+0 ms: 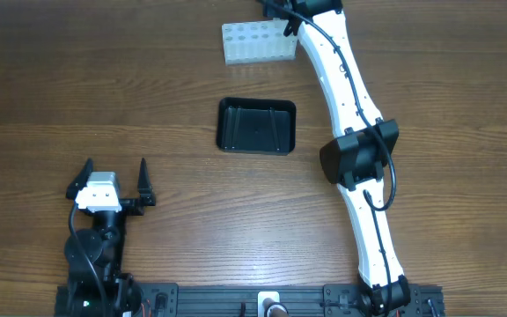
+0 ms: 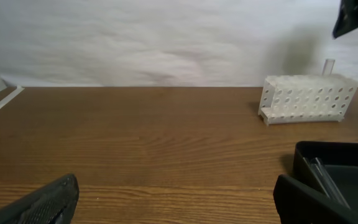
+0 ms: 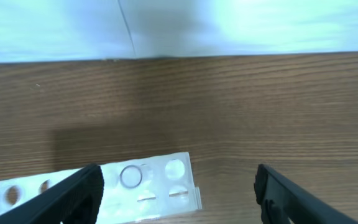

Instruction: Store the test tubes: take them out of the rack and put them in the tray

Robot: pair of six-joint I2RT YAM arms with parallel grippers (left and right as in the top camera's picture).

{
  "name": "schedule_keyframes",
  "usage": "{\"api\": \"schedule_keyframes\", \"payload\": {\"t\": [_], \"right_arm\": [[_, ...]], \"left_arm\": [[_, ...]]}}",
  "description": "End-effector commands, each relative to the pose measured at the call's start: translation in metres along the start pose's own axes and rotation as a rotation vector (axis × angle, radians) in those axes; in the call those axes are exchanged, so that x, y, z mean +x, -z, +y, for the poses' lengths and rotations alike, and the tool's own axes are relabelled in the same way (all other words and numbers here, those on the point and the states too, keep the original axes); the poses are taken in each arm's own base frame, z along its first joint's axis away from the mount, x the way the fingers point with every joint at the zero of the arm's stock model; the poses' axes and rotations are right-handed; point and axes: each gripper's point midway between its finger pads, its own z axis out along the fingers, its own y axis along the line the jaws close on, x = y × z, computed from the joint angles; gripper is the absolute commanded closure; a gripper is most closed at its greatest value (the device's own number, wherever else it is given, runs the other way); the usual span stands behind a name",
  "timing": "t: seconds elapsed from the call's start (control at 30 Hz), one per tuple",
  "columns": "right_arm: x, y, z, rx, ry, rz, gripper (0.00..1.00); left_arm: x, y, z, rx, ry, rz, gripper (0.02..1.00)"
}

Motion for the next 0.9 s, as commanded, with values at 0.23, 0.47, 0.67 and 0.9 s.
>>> {"api": "schedule_keyframes", "payload": {"t": [0.23, 0.47, 0.67, 0.9], "right_arm": [[0.003, -0.019, 0.022, -0.063, 0.037, -0.039, 0.222], [0.009, -0.032, 0.029, -0.082, 0.073, -0.039, 0.218], [0.013, -0.037, 0.033, -0.097, 0.098, -0.033, 0.218], [0.022, -0.047, 0.035, -0.094, 0.105, -0.016, 0.218]], "left_arm": [[0.001, 0.0, -0.001, 0.007, -0.014, -0.003, 0.02], [0.001, 0.0, -0.001, 0.007, -0.014, -0.002, 0.023], [0.001, 0.0, -0.001, 0.007, -0.014, -0.002, 0.02], [0.001, 0.0, -0.001, 0.007, -0.014, -0.002, 0.02]]}}
